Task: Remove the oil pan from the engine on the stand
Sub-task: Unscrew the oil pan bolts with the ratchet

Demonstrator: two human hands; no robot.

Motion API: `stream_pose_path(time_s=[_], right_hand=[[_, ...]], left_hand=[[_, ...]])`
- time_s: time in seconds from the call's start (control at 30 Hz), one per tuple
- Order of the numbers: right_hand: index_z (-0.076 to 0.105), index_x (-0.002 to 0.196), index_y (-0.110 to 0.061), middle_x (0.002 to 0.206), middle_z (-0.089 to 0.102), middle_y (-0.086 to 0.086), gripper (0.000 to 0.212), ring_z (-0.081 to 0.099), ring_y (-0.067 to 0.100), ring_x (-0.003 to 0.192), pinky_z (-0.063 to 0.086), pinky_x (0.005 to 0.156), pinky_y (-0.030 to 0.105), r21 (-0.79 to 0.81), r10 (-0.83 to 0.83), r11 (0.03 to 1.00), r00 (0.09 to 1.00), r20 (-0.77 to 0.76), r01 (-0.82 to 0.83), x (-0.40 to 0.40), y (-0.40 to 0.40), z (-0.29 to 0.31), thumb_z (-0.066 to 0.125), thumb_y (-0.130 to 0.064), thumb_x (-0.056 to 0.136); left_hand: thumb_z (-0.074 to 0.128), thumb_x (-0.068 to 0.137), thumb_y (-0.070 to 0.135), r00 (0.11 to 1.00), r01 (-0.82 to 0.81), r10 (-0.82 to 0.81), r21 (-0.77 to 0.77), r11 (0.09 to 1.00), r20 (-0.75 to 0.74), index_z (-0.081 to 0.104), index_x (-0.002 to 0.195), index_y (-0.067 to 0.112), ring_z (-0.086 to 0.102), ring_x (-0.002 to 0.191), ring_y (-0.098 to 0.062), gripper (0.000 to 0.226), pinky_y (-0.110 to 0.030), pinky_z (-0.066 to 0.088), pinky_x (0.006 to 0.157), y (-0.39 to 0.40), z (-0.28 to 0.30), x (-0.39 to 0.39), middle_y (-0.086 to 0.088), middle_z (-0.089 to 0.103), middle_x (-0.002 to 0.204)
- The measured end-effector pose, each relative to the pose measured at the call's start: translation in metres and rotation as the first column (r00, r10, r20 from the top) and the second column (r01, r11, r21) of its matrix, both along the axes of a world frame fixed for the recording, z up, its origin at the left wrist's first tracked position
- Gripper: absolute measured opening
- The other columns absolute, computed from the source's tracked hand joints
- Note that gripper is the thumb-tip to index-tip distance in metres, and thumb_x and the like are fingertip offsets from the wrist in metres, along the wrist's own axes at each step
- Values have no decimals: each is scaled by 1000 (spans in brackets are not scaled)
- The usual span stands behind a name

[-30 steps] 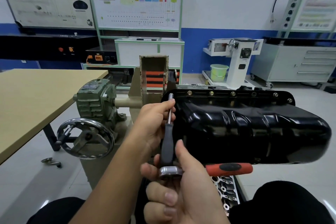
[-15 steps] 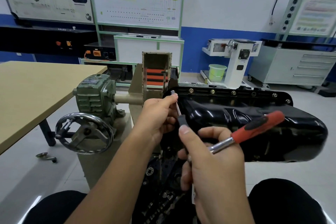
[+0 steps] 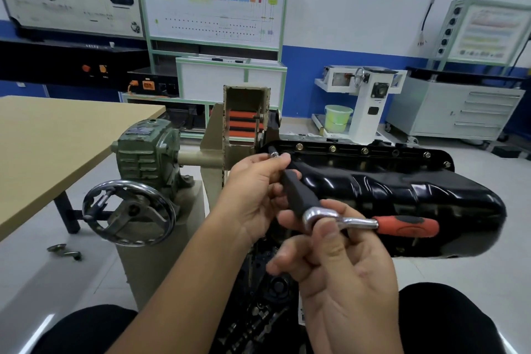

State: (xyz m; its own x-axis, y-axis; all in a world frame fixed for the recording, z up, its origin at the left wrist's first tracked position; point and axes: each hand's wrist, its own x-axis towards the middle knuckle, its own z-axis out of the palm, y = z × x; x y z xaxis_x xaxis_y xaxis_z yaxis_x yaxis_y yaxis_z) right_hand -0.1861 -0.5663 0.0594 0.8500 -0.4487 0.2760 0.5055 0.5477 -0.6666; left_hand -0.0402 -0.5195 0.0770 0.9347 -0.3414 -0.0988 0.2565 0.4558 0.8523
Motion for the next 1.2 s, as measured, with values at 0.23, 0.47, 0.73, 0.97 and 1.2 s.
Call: stream_pose_path(time_s=[0.23,0.47,0.73,0.97,1.2], right_hand=[[61,109,-45,83,75,7,19,68,30,47,60,48,48,-628,-308,743,951,-14,231,-6,-23,21,61,-36,92],[67,109,-50,78,72,7,27,69,31,48,61,53,46,-797,-228,587,974,6,142,-9,-41,29,61,-28,94],[74,96,-19,72,67,29,18,56,30,37,55,45,45,-228,-60,973,995,-75,41,-3,-23,15,64,-25,82],[68,93,-10,66,63,18,24,43,17,34,44,39,30,-1,-196,980,975,-110,197,5,-36,20,60,-31,86],[74,80,-20,62,62,5,39,50,17,42,51,47,38,-328,-449,864,881,-153,383,3,-54,4,74,-59,78]], left_hand=[[71,93,7,998,-31,35,-84,996,43,41,149,1,47,46,-8,63,-19,43,40,-1,0,0,-5,62,72],[73,91,4,999,-53,53,-113,992,2,57,126,6,58,73,-23,39,-29,49,59,-1,-2,4,-7,67,70],[60,98,2,777,-399,156,286,871,610,71,105,23,61,56,-13,24,-30,52,55,4,-12,6,1,67,75],[66,97,7,22,-690,-139,115,714,990,73,118,1,62,96,-16,22,-24,52,88,6,-23,0,-10,62,119],[61,100,13,58,-669,-239,216,711,969,71,117,7,62,107,-27,21,-44,51,94,7,-25,18,-5,67,118]])
